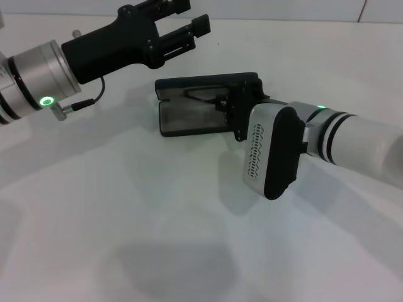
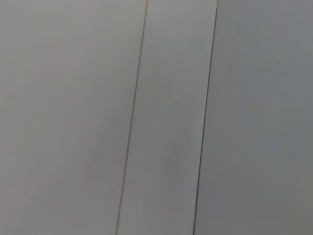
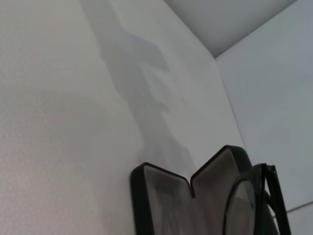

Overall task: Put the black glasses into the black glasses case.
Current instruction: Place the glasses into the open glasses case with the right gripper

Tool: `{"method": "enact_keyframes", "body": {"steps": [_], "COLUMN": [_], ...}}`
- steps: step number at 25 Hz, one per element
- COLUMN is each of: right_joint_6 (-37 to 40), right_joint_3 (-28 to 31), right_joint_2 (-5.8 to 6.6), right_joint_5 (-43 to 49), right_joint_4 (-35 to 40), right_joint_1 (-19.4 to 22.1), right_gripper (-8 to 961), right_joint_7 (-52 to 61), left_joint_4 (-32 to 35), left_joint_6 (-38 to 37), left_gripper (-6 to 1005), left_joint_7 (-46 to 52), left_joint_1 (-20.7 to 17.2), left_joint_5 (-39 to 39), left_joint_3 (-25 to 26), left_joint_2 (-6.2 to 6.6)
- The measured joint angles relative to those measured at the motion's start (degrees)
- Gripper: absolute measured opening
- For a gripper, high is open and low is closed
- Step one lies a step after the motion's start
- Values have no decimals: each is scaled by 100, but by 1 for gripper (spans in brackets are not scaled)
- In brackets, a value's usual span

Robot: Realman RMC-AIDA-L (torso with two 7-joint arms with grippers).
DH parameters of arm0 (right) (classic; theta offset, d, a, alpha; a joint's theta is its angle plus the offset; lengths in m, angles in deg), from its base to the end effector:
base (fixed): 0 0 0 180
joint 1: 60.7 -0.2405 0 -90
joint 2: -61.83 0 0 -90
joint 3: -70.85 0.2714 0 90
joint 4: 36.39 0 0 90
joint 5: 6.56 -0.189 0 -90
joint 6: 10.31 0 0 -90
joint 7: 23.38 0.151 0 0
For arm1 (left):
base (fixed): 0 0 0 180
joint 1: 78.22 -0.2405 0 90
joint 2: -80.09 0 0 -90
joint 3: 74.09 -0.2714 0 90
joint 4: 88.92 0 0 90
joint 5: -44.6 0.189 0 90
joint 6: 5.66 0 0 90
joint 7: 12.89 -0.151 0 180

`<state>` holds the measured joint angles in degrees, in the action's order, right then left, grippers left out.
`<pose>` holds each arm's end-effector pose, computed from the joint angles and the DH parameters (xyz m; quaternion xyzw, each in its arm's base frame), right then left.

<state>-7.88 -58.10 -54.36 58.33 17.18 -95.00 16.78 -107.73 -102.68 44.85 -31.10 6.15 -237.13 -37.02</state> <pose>0.1660 0.3678 -0.1266 -0.8982 -0.2532 -0.0385 0.3573 -0.1996 0.3700 0.0024 -0.8737 -0.1314 -0.4249 0.1971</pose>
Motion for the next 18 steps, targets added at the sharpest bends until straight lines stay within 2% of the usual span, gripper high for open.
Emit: {"method": "enact_keyframes", "body": {"steps": [18], "right_joint_6": [98], "right_joint_3": [-190], "right_joint_2": [1], "right_joint_5": [-119], "right_joint_4": [-204], "right_joint_1": [-270], "right_gripper": [164], "right_joint_7": [-3], "left_joint_4": [26], "left_joint_6": [-21], "left_gripper": [639], "left_joint_7": [-41], "left_joint_1": [18], "left_joint_5": [-4], "left_joint_3": [1], "left_joint_2": [-22]}}
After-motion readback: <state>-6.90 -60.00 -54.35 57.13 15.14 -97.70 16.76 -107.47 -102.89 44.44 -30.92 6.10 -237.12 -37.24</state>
